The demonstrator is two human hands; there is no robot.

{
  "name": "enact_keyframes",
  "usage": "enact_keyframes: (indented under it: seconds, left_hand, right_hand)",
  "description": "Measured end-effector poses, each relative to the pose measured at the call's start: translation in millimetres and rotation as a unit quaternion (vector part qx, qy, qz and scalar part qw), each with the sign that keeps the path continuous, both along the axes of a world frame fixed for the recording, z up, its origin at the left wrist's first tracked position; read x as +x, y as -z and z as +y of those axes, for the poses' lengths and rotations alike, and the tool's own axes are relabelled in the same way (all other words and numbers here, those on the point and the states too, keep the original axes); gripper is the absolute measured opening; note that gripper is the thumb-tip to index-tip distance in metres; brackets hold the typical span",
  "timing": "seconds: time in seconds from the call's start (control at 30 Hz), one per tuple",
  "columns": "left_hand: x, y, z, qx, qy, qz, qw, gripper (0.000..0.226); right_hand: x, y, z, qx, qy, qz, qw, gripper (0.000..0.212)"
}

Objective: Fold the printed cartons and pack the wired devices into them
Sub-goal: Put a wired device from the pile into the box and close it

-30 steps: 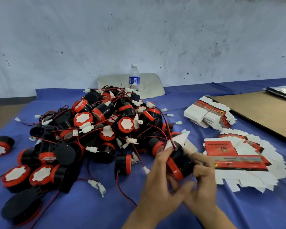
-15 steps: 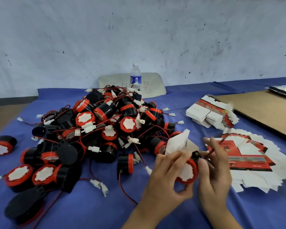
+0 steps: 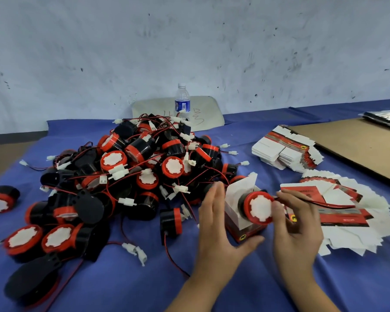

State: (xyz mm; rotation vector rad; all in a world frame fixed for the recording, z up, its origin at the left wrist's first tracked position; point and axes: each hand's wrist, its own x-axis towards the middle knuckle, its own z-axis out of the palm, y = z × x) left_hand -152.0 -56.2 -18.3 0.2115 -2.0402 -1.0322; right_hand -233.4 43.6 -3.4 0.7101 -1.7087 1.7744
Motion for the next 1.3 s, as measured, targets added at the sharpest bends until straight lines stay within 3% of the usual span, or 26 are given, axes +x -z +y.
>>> enact_keyframes:
  seconds: [0.07, 0.13, 0.2, 0.43, 0.6, 0.77, 0.87, 0.97, 1.07, 1.2, 1.3]
  left_hand:
    - [-4, 5, -3, 0.041, 0.009, -0.07, 0.997, 0.122]
    - [-7, 10, -4, 0.022, 0.011, -0.155, 0.988, 0.131]
    - [-8, 16, -6, -0.012, -0.006, -0.186, 0.982, 0.129]
    - [-7, 14, -5, 0.0, 0.006, -0.171, 0.985, 0.119]
    - [-2, 13, -4, -0.081, 0.037, -0.158, 0.983, 0.105]
    - [-1, 9, 0, -0.095, 0.053, -0.139, 0.984, 0.08]
    - [-2, 12, -2, -0.088, 0.033, -0.14, 0.986, 0.068]
    - [-3, 12, -2, -0.082, -0.003, -0.219, 0.972, 0.066]
    - [-5, 15, 1, -0.095, -0.009, -0.269, 0.958, 0.062]
    - [-5, 12, -2, -0.066, -0.027, -0.205, 0.976, 0.045]
    - [-4, 10, -8, -0.073, -0.045, -0.15, 0.985, 0.031]
  right_hand:
    - [-4, 0, 0, 0.005, 0.038, -0.013, 0.999, 0.012]
    - [-7, 3, 0, 0.017, 0.057, -0.007, 0.998, 0.013]
    - [-8, 6, -2, 0.04, 0.059, 0.006, 0.997, 0.013]
    - [-11, 13, -6, 0.23, 0.115, 0.06, 0.964, 0.008]
    - [-13, 16, -9, 0.344, 0.061, 0.048, 0.936, 0.006]
    - [-8, 12, -8, 0.395, 0.133, 0.116, 0.902, 0.033]
    - [-4, 14, -9, 0.418, 0.133, 0.103, 0.893, 0.032]
    - [0, 14, -12, 0.44, 0.113, 0.084, 0.887, 0.021]
    - [1, 13, -12, 0.456, 0.1, 0.089, 0.88, 0.024]
    - [0, 10, -11, 0.472, 0.087, 0.094, 0.872, 0.025]
    - [0, 12, -13, 0.472, 0.059, 0.091, 0.875, 0.04]
